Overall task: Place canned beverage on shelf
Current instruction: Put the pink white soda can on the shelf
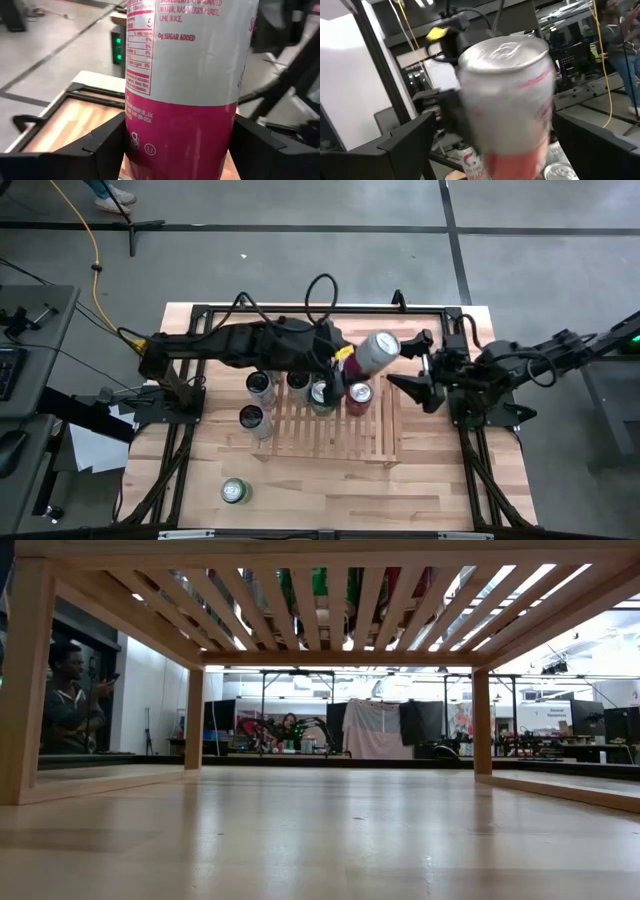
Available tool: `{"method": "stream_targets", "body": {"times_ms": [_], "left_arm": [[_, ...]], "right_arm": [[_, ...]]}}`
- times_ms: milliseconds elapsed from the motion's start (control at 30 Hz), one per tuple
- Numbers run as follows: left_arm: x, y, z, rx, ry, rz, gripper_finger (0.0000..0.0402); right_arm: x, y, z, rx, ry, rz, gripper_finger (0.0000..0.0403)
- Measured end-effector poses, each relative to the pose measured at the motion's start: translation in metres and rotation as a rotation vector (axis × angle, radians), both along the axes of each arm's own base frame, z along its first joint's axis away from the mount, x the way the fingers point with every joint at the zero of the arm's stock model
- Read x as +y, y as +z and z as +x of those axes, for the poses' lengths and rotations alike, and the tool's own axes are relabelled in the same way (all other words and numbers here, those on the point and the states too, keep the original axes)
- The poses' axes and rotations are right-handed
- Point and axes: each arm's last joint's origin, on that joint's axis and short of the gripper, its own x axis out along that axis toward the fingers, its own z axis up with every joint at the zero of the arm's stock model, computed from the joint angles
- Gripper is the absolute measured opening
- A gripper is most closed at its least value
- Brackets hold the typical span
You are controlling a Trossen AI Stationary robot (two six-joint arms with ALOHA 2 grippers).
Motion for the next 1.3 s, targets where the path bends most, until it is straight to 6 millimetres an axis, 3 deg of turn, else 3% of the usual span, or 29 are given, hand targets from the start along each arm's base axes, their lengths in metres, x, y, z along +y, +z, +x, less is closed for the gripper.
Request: {"method": "stream_targets", "body": {"times_ms": [433, 700, 1000, 1100, 1267, 1300], "left_arm": [[-0.016, -0.033, 0.02, -0.079, -0.057, -0.098, 0.0273], [-0.015, -0.02, 0.005, -0.095, -0.058, -0.089, 0.0273], [-0.014, -0.016, 0.001, -0.106, -0.052, -0.09, 0.0273], [-0.013, -0.016, 0.002, -0.106, -0.056, -0.092, 0.0273], [-0.007, -0.013, -0.001, -0.1, -0.118, -0.055, 0.0331], [-0.004, -0.008, -0.01, -0.089, -0.116, -0.053, 0.0344]], "right_arm": [[0.003, -0.003, 0.029, -0.016, 0.028, -0.016, 0.0385], [0.004, 0.011, 0.025, -0.036, 0.079, -0.093, 0.0379], [0.003, 0.015, 0.024, -0.03, 0.067, -0.095, 0.0283], [0.002, 0.015, 0.023, -0.031, 0.066, -0.094, 0.028], [-0.003, 0.016, 0.01, 0.018, 0.036, -0.12, 0.028], [-0.006, 0.014, 0.004, 0.056, 0.015, -0.134, 0.028]]}}
